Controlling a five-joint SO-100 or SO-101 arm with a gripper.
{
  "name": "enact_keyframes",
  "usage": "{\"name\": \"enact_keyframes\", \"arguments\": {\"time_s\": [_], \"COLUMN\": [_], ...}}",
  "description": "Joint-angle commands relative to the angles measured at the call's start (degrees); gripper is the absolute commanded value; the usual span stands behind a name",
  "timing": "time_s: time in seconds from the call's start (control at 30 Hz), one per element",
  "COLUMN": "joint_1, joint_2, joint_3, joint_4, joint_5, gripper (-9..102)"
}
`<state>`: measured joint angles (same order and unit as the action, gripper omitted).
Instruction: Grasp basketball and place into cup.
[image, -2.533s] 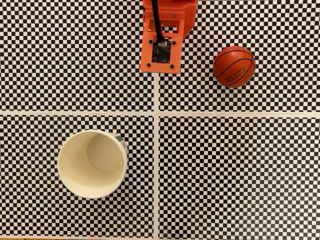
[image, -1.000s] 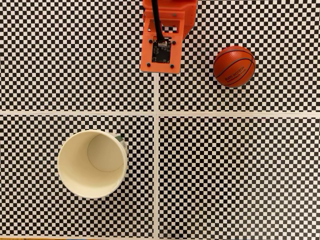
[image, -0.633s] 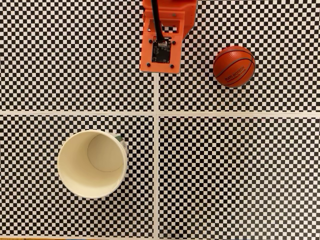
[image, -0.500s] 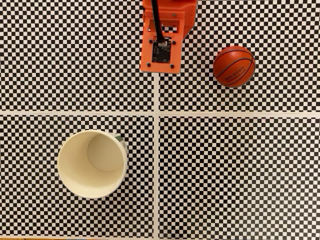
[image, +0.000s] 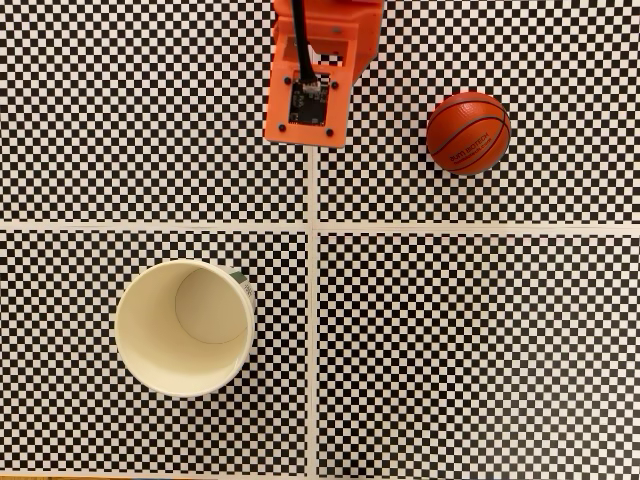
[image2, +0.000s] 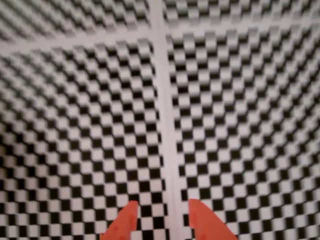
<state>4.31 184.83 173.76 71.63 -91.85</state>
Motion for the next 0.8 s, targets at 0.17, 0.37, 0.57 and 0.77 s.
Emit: {"name": "enact_keyframes", "arguments": {"time_s": [0.17,0.37,0.57,0.77], "joint_1": [0.26,-5.80,-16.88,-27.69], "joint_2": [-28.48,-49.22,-63.28,-66.01], "joint_3": [-33.75,-62.84,-81.47,-83.41], "joint_4": [5.89,14.41,21.27,21.36], "joint_5": [-1.32,-1.23,-0.35,10.90], "gripper": [9,15,27,39]}}
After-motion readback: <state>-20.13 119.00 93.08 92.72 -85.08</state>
